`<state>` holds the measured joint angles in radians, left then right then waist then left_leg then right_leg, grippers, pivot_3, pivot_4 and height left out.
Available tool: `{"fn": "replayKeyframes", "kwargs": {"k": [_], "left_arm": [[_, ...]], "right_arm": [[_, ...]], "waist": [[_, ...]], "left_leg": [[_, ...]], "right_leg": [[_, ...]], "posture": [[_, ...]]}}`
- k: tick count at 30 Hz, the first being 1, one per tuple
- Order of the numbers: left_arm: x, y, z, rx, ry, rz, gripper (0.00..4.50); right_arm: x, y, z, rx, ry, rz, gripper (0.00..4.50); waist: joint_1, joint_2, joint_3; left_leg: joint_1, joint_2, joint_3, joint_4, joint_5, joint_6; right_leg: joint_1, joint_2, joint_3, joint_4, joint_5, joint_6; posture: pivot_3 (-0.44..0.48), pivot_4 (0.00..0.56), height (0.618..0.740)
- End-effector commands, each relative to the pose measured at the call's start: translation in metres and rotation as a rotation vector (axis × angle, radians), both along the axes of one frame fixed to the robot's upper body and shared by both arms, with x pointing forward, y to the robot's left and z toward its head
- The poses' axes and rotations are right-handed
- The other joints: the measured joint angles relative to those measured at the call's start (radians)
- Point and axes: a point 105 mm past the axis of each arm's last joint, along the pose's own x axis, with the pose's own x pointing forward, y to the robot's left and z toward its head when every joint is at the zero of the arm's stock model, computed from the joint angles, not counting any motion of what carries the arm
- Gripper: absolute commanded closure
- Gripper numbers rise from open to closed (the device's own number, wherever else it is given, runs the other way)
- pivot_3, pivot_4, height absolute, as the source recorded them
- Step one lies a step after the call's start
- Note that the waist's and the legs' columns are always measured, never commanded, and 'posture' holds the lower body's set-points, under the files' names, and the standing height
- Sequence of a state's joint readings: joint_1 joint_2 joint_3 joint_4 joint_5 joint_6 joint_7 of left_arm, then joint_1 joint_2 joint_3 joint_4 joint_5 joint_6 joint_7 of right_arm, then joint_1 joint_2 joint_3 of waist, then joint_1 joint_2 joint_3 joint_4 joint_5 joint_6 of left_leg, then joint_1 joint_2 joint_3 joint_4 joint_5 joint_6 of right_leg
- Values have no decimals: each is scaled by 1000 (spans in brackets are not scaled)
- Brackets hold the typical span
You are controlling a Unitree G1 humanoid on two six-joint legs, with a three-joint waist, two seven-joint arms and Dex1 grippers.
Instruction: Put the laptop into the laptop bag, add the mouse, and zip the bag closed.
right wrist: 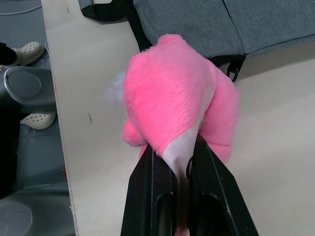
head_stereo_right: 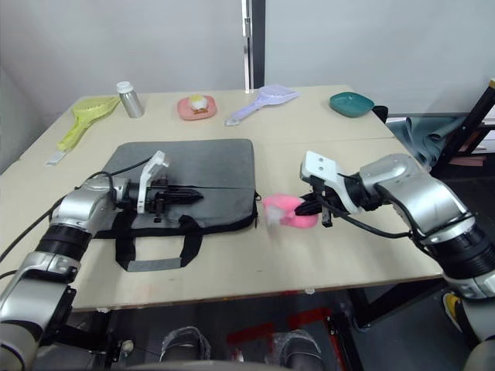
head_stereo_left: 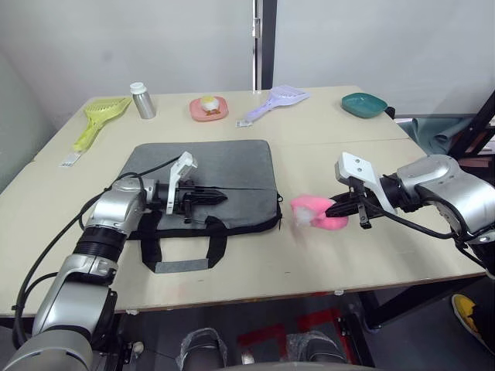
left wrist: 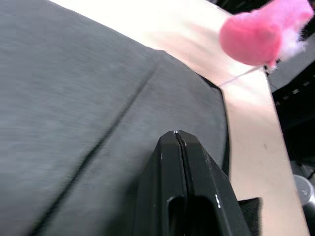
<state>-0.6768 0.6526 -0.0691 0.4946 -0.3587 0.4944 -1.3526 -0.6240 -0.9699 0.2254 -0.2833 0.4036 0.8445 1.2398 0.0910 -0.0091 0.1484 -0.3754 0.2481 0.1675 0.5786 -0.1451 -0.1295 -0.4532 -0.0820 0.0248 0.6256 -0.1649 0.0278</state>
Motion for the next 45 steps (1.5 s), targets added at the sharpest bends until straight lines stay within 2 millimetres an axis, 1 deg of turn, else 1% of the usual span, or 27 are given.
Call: {"fn": "replayKeyframes", "kwargs": {"k": [1,3,5,7,10,12,13,14,15,18,20,22,24,25,27,28,30,31,32,34,38,41,45], "left_arm": [[9,48,21,49,-86,129,4500],[7,68,21,71,-87,163,4500],[5,83,16,96,-78,196,4500],[3,92,8,108,-50,222,4500],[-2,90,-14,157,-7,193,4500],[-8,82,-34,200,25,143,4500],[-12,75,-44,205,49,116,4500],[-14,70,-50,205,64,99,4500],[-18,69,-60,242,69,76,4500],[-29,72,-76,299,92,47,4500],[-31,76,-81,316,99,51,4500],[-37,83,-89,351,126,55,4500],[-43,88,-99,389,148,47,4500],[-45,89,-102,399,152,42,4500],[-47,89,-106,403,160,38,4500],[-49,88,-109,409,164,28,4500],[-54,86,-113,415,173,-6,4500],[-57,85,-115,420,177,-21,4500],[-59,84,-117,425,181,-33,4500],[-64,85,-122,431,190,-42,4500],[-69,86,-128,430,203,-52,4500],[-73,85,-130,427,212,-64,4500],[-76,84,-132,425,219,-83,4500]], "right_arm": [[0,4,10,5,-39,27,4431],[-1,5,10,6,-37,28,4431],[-1,6,8,5,-36,28,4431],[0,6,7,6,-34,29,4431],[1,7,6,8,-35,28,4431],[3,8,7,10,-38,26,4431],[4,9,7,10,-41,26,4431],[5,9,8,9,-42,26,4431],[6,9,8,7,-45,22,4431],[8,10,9,2,-47,20,4431],[9,9,9,-1,-47,21,4431],[10,10,11,1,-49,24,4431],[13,12,14,16,-66,26,4431],[15,14,16,24,-81,24,4431],[26,16,21,47,-110,-10,4431],[35,14,23,40,-140,-40,4431],[56,5,22,2,-171,-131,4431],[66,-3,19,-44,-186,-179,4431],[72,-9,16,-84,-190,-207,4431],[77,-15,11,-135,-185,-220,4431],[81,-14,5,-171,-185,-216,4431],[89,-5,-1,-187,-213,-215,4431],[102,5,-1,-174,-259,-242,4431]], "waist": [[-1,0,0],[1,0,0],[3,0,0],[6,0,0],[14,0,0],[15,0,0],[15,1,-1],[15,3,-2],[15,4,-3],[17,5,-8],[16,8,-11],[14,9,-14],[10,14,-21],[8,17,-24],[2,21,-31],[1,22,-34],[-4,24,-37],[-6,25,-39],[-7,25,-41],[-8,25,-47],[-8,30,-52],[-11,32,-55],[-14,34,-56]], "left_leg": [[-1,1,0,0,0,0],[-2,1,0,-1,0,0],[-1,0,0,-1,0,0],[-2,0,1,-1,0,0],[-2,0,0,0,0,0],[-1,0,0,0,0,0],[0,-1,0,0,0,0],[1,-1,0,0,0,0],[2,-2,1,0,0,0],[3,-2,1,0,0,0],[6,-3,2,-1,0,0],[7,-3,2,-2,0,0],[8,-3,2,-3,0,0],[8,-3,2,-3,0,0],[9,-3,2,-4,0,0],[9,-3,2,-4,0,0],[10,-3,2,-4,0,0],[10,-3,2,-4,0,-1],[10,-4,2,-4,0,-1],[9,-5,3,-5,-1,-1],[10,-9,3,-12,-1,0],[10,-9,4,-15,-1,0],[10,-9,4,-16,-1,-1]], "right_leg": [[-2,1,0,0,0,0],[-3,1,0,0,0,0],[-2,1,0,0,0,0],[-2,0,0,0,0,0],[-2,-1,0,0,0,0],[-1,-1,0,0,0,0],[0,-2,0,0,0,0],[1,-2,0,0,0,0],[2,-3,0,0,0,0],[3,-4,0,0,0,0],[7,-4,1,-1,-1,1],[9,-4,1,-2,-2,3],[10,-4,1,-2,-3,4],[10,-4,1,-2,-3,5],[10,-4,1,-1,-4,6],[10,-4,1,-1,-4,7],[11,-4,2,-1,-5,10],[10,-4,2,-1,-7,12],[10,-5,2,-1,-7,12],[11,-7,1,-1,-7,12],[11,-10,1,-4,-8,14],[10,-10,1,-5,-9,15],[10,-10,0,-5,-10,17]], "posture": [[0,150,740],[0,150,740],[0,150,740],[0,150,740],[0,150,740],[0,150,740],[0,150,740],[0,150,740],[0,150,740],[0,150,740],[0,150,740],[0,150,740],[0,150,740],[0,150,740],[0,150,740],[0,150,740],[0,150,740],[0,150,740],[0,150,740],[0,150,740],[0,150,740],[0,150,740],[0,150,740]]}}
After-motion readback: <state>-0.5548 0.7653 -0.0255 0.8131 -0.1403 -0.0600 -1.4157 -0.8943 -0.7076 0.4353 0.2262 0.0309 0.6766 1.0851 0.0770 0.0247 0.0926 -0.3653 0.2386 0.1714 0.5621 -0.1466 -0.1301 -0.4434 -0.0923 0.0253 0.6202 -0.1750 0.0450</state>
